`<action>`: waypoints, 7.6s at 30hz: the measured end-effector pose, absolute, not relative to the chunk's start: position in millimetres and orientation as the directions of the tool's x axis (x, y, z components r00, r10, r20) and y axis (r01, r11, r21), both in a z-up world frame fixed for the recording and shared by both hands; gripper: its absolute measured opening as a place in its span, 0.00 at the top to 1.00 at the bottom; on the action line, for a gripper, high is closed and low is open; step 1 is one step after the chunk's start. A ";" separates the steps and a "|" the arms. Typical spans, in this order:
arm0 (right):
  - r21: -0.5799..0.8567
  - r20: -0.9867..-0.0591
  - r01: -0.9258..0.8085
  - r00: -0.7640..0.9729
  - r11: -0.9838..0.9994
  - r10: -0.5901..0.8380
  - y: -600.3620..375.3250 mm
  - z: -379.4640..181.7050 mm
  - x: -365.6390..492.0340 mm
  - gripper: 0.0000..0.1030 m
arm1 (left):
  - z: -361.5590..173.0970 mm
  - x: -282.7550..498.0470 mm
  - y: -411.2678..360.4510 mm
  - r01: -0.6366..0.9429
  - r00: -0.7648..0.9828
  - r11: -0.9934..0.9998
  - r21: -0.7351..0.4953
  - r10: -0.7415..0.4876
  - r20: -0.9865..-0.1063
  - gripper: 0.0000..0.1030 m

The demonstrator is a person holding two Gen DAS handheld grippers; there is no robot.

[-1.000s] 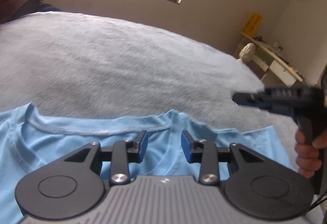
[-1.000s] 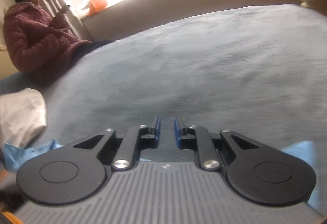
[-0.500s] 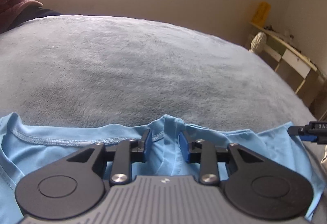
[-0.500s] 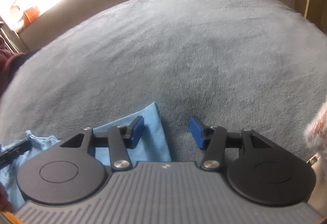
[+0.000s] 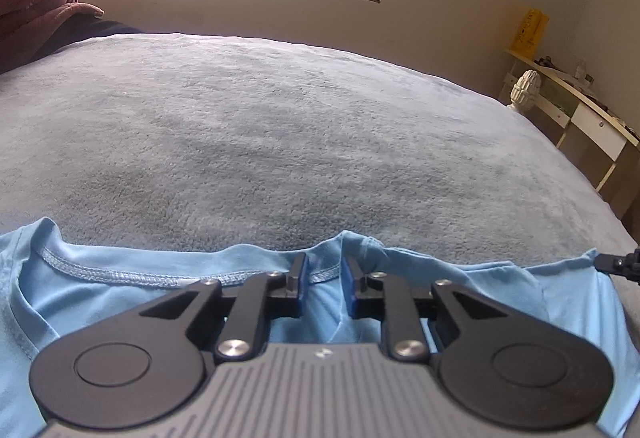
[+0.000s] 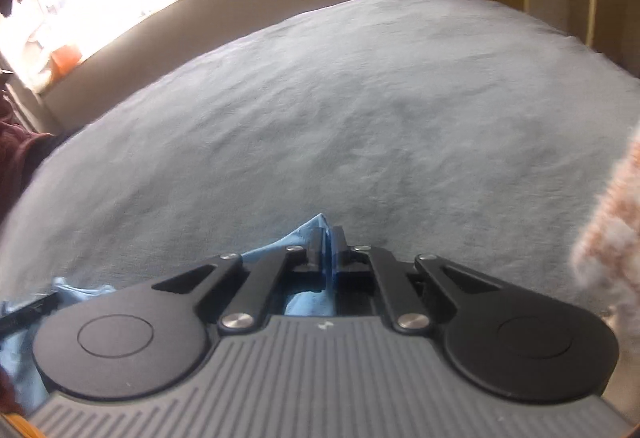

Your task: Fold clothes

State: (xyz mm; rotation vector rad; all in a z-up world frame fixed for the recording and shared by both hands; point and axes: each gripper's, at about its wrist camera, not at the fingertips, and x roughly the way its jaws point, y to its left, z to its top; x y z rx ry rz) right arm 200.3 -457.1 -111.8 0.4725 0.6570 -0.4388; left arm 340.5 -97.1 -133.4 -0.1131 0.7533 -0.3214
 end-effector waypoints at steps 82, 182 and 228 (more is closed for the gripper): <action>0.514 -0.550 0.443 0.827 0.734 -0.114 -486.1 -125.0 173.2 0.99 | -120.4 302.9 -321.8 0.813 0.441 0.580 0.060 -0.545 -0.713 0.71; 0.200 -0.651 0.272 0.755 0.941 -0.079 -360.5 -83.7 180.3 0.80 | -29.6 95.1 96.1 0.135 0.681 0.987 0.087 -0.029 -0.732 0.29; 0.080 -0.752 0.045 0.658 0.996 0.031 -103.9 -40.6 17.9 0.03 | -63.9 13.5 65.0 0.268 0.562 0.958 0.102 -0.070 -0.824 0.23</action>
